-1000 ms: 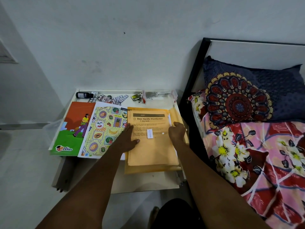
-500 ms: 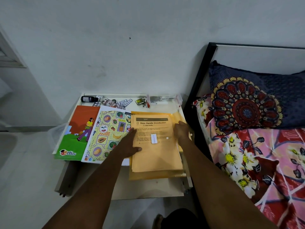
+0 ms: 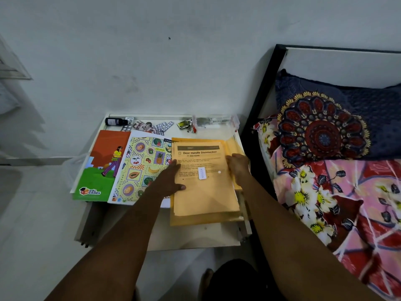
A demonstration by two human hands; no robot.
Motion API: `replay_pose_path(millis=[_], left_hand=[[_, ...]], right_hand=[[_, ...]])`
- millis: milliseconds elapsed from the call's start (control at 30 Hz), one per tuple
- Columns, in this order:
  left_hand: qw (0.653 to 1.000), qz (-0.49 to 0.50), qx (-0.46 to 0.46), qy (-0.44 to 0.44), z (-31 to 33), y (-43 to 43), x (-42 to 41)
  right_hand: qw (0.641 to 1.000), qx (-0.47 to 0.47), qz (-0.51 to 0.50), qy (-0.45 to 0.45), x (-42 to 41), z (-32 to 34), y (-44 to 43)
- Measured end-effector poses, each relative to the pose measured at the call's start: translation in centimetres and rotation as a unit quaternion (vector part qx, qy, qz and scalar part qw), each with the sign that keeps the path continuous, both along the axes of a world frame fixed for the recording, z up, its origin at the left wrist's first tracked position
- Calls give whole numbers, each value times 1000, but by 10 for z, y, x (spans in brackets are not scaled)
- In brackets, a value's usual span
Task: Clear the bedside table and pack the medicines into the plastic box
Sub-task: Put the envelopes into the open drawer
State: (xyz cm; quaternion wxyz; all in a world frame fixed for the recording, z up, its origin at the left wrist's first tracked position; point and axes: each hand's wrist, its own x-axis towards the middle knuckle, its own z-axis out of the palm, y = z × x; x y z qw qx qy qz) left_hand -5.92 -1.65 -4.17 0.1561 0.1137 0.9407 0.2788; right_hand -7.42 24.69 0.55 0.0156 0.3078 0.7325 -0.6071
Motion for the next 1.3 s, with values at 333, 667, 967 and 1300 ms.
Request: replay_pose_path(millis=[333, 667, 967, 1300], left_hand=[[999, 9, -42, -7, 13, 7, 6], [999, 10, -30, -14, 16, 6, 6], [999, 11, -34, -13, 18, 6, 7], [999, 7, -31, -16, 16, 5, 5]], right_hand=[[997, 0, -48, -62, 44, 9, 2], [991, 59, -91, -73, 67, 11, 0], [988, 109, -67, -89, 76, 6, -3], [976, 181, -119, -2, 79, -4, 3]])
